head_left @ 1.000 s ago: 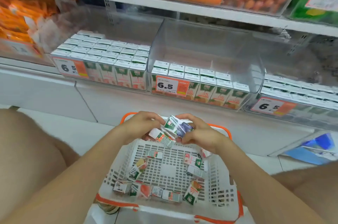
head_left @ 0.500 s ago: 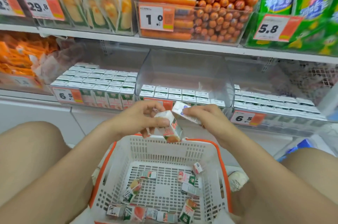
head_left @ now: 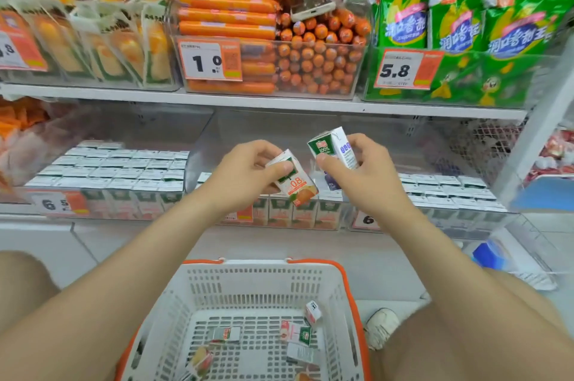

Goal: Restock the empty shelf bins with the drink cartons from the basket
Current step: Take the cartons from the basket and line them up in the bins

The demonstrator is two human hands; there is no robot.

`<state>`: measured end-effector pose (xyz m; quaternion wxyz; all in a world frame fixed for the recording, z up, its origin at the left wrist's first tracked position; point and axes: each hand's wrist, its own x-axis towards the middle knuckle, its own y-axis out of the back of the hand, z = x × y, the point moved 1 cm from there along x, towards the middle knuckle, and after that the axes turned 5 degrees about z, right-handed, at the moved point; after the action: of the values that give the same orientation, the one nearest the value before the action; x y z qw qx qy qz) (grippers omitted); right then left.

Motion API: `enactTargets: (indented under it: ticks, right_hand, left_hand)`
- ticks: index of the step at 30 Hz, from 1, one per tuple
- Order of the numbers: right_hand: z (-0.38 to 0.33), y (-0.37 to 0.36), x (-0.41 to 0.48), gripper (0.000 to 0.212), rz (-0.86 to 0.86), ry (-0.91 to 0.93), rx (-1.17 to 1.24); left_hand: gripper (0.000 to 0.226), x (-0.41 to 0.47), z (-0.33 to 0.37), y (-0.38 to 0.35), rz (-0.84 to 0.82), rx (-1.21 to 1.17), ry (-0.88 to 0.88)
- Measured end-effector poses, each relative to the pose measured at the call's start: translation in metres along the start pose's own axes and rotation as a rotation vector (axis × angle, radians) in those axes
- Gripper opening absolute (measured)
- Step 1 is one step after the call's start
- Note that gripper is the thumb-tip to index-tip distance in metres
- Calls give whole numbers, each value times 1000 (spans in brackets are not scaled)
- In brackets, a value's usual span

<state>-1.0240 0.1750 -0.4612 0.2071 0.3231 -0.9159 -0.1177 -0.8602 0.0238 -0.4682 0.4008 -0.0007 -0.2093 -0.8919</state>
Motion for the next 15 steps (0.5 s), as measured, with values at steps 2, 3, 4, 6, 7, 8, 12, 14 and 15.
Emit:
enactTargets:
  ticks: [2,3,4,6,7,8,12,14,15]
  right_hand:
    - [6,24,15,20,40,44,-41]
    - [11,35,23,19,64,79,-90]
    - [17,45,31,21,90,130,-176]
    - [28,59,45,30,100,222,-352]
    - [35,63,52,32,86,260,-411]
    - [41,67,57,34,66,308,-465]
    - [65,75,67,36,26,455,-655]
    - [74,79,71,35,73,442,-641]
    - [78,81,75,35,92,423,-638]
  left_hand:
    - [13,15,8,-17,23,35,-70]
    - [13,23,9,-26,32,65,-106]
    - [12,31,10,-36,35,109,-141]
    - [12,46,9,-56,41,195,-209]
    - [12,53,8,-65,42,233,-243]
    - [12,59,4,-75,39,266,-268]
    - [17,80,-11,-103,-16,429,-294]
    - [19,88,-22,-109,-104,560,-252]
    - [19,90,-27,-111,-162,629,-221]
